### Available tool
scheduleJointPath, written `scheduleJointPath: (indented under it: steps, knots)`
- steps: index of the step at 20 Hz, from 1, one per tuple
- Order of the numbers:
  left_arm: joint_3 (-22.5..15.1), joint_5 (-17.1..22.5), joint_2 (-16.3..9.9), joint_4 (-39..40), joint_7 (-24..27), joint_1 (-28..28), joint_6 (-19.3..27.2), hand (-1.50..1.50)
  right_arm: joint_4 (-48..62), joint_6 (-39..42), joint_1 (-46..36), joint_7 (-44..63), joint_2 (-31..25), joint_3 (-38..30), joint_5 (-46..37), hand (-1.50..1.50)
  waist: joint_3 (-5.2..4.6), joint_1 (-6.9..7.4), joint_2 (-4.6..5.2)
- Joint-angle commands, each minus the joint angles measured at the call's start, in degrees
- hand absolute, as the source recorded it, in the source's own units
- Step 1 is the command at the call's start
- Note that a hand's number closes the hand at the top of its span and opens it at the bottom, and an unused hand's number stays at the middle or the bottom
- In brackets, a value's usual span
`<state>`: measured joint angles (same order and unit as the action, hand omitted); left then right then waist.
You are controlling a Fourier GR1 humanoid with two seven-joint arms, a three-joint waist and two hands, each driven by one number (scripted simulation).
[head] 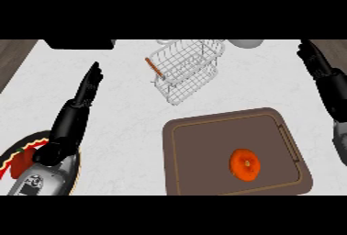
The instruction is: Pick the squash from the tray and place it in the tiered basket
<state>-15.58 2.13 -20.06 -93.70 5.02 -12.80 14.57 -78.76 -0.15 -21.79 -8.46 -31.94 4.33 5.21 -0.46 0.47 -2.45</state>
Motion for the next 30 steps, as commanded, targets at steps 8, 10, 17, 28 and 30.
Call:
scheduleJointPath:
  steps: [8,10,17,28,30]
  knots:
    - [6.05,9.49,-0.28,5.97,-10.17,10.13,-1.48,0.0,-8.68,-21.6,12.84,9.6,11.45,2.41,-8.88,1.5,-0.06,-4.89,2.1]
    - [6.61,11.67,-0.58,5.79,-11.52,10.9,-3.12,0.0,-11.37,-28.43,17.45,9.82,20.84,4.28,-7.52,-1.5,0.3,-3.88,1.83]
    - [7.83,13.82,-2.31,2.37,-14.26,11.32,-6.05,0.0,-30.81,-36.55,30.77,17.52,15.7,16.89,-31.85,-1.5,0.24,-2.24,1.78]
    - [8.49,14.24,-2.64,3.76,-14.29,10.2,-6.98,0.0,-39.54,-4.97,34.51,47.46,-1.65,24.28,-47.97,-1.5,-0.31,-1.33,2.27]
    - [9.33,14.76,-3.79,2.71,-15.75,9.29,-7.35,0.0,-44.66,0.79,34.08,54.91,-1.11,27.14,-48.58,-1.5,-0.13,-0.73,2.16]
